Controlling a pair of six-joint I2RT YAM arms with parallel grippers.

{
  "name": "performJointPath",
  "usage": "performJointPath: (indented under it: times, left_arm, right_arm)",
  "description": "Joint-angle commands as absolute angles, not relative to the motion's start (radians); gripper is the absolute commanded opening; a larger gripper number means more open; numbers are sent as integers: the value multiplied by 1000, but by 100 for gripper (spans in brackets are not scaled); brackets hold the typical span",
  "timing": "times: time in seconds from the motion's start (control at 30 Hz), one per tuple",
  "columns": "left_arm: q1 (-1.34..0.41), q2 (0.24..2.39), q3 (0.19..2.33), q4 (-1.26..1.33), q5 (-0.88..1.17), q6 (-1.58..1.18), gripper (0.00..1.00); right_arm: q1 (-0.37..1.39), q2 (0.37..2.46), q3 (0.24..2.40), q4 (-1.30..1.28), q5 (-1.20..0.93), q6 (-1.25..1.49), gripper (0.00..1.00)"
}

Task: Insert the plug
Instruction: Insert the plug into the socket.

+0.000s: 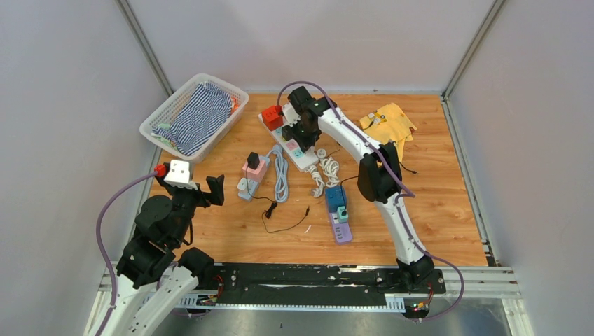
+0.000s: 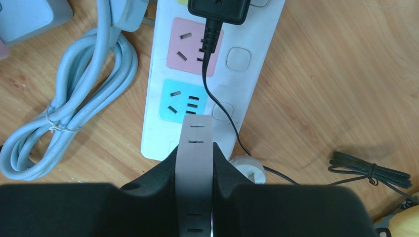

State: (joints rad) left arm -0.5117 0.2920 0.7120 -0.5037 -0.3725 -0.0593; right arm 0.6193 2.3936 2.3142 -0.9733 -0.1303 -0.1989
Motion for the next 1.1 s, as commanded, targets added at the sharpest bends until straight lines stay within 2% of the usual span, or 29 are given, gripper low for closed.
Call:
performJointPath:
  times: [0.0, 1.07]
  left_arm:
    - [-509, 293, 707, -495, -394, -53, 100]
    - [-508, 275, 706, -493, -406, -52, 100]
  right_arm:
    - [615, 2417, 2348, -1007, -115, -183, 0]
    - [624, 2492, 2432, -992, -132, -123, 0]
